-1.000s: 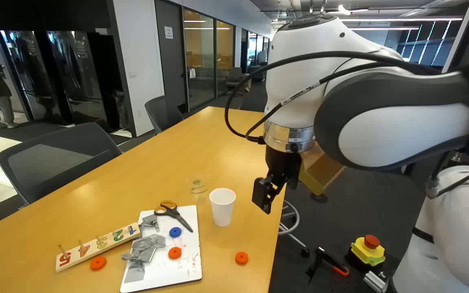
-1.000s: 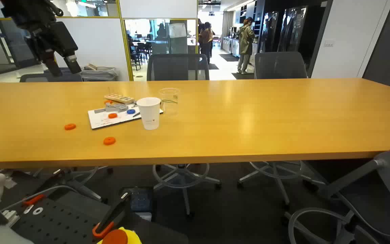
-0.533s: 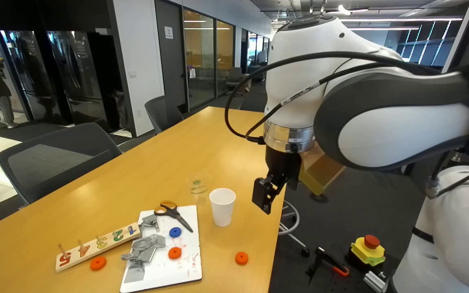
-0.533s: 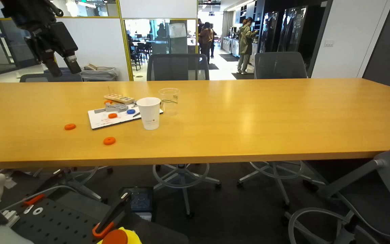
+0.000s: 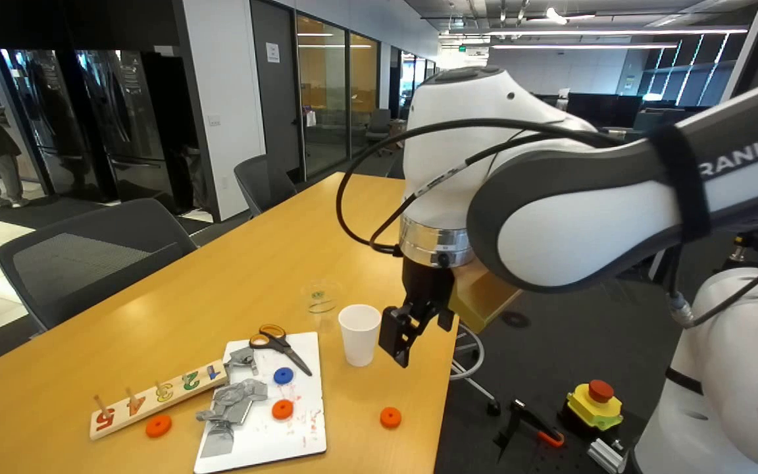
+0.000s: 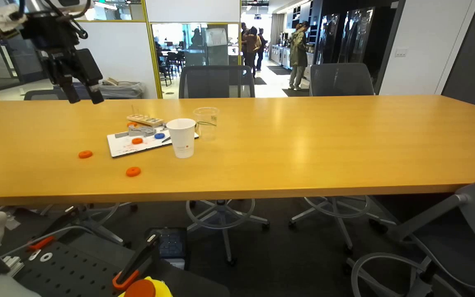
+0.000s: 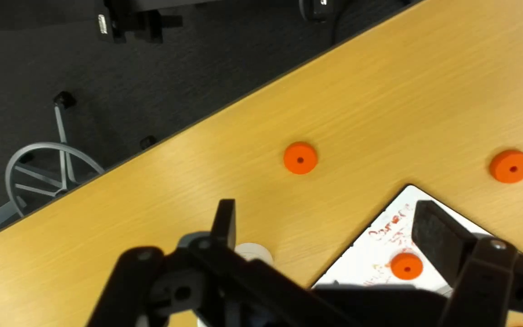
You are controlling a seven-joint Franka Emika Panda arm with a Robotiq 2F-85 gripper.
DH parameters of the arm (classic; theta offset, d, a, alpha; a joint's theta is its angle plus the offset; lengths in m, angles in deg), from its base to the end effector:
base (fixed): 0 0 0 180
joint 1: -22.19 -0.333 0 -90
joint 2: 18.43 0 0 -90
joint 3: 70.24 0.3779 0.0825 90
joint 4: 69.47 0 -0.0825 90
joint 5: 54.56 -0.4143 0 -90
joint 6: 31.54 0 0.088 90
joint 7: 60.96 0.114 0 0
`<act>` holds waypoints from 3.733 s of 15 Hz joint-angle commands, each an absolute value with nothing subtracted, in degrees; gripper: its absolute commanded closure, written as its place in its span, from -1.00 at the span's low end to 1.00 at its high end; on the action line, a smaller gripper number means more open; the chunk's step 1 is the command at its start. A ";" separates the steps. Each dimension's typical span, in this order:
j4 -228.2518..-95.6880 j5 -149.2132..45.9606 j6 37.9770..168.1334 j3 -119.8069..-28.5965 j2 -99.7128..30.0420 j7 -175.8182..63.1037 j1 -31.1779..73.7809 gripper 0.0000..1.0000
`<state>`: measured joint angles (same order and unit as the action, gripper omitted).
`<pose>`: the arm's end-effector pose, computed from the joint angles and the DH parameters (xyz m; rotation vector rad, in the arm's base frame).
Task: Put the orange blocks inside the white cup and place the blue ring inside the clear cup
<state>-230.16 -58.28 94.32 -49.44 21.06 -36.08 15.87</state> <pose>0.2874 0.1431 0.4134 2.9963 -0.1048 0.1776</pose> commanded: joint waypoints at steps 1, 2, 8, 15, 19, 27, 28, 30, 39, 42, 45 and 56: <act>-230.13 -60.12 104.20 -52.17 9.97 -37.19 15.97 -1.00; -230.15 -60.20 106.33 -53.10 7.26 -37.68 16.05 -1.00; -229.66 -61.22 119.82 -60.20 -10.44 -43.39 16.74 -1.00; -226.93 -71.60 125.31 -62.65 -20.71 -55.48 16.08 -1.00; -227.12 -67.10 126.96 -62.61 -22.09 -52.97 15.79 -1.00; -226.77 -57.66 133.06 -63.75 -25.11 -47.09 15.03 -1.00; -226.67 -56.67 133.72 -64.00 -25.55 -46.32 14.91 -1.00; -226.48 -54.28 135.25 -64.92 -26.49 -44.45 14.44 -1.00; -225.05 -47.10 135.80 -68.78 -27.98 -37.64 10.85 -1.00; -225.18 -54.07 134.76 -65.16 -28.30 -41.74 12.25 -1.00; -225.08 -57.98 134.54 -63.71 -28.12 -43.54 12.54 -1.00; -225.56 -55.30 130.89 -66.62 -25.85 -40.32 11.24 -1.00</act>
<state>-225.57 -55.36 133.55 -66.60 -27.62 -41.12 11.63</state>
